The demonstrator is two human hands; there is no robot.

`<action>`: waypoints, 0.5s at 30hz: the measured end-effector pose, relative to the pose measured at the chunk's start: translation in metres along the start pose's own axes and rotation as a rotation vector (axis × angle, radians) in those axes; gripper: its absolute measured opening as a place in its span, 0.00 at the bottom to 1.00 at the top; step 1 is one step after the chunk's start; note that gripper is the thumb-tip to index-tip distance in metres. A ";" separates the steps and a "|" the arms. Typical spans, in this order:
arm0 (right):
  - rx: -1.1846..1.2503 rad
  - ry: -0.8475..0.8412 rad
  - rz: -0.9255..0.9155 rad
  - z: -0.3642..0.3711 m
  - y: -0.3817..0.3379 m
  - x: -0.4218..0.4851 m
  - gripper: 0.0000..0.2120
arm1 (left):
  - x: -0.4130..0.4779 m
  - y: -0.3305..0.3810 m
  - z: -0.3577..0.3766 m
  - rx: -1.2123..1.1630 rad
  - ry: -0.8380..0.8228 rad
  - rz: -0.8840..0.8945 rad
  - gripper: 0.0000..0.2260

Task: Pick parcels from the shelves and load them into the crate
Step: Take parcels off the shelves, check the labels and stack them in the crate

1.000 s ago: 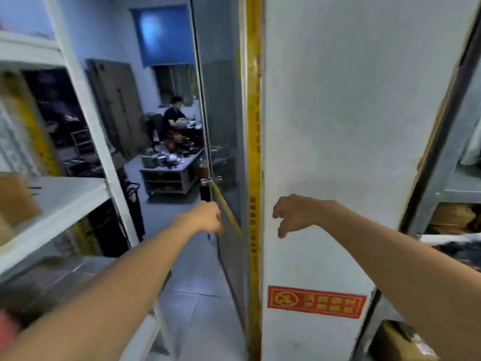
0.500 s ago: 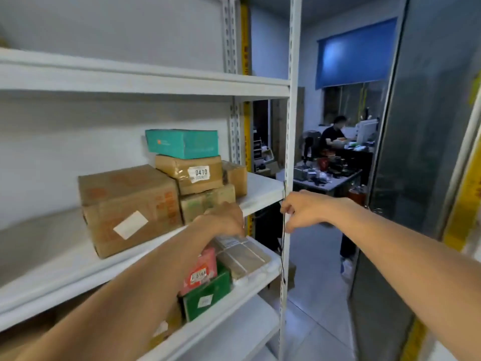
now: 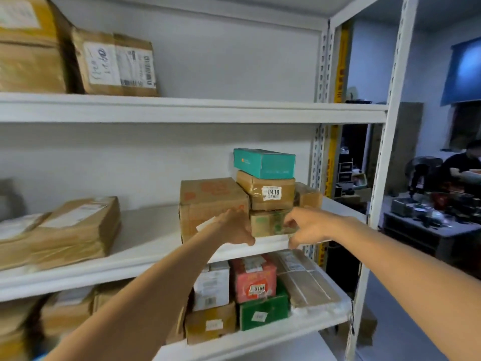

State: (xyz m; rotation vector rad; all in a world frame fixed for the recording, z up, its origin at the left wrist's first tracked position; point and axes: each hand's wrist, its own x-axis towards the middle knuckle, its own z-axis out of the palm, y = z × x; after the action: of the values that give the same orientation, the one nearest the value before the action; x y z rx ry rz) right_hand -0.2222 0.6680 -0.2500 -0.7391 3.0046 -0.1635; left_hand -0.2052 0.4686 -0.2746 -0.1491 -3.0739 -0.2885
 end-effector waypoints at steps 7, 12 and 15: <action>0.198 0.155 -0.124 0.014 -0.025 0.046 0.27 | -0.015 -0.062 -0.011 -0.053 0.146 -0.210 0.14; 0.445 0.272 -0.067 0.026 -0.034 0.070 0.29 | -0.036 -0.117 -0.012 -0.083 0.131 -0.393 0.11; 0.487 0.313 -0.058 0.029 -0.046 0.086 0.27 | -0.044 -0.146 -0.019 -0.137 0.208 -0.463 0.10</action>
State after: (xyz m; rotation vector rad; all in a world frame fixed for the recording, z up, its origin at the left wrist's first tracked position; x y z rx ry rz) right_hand -0.2751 0.5847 -0.2749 -0.7999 3.0086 -1.0580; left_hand -0.1756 0.3181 -0.2850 0.5573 -2.8409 -0.4972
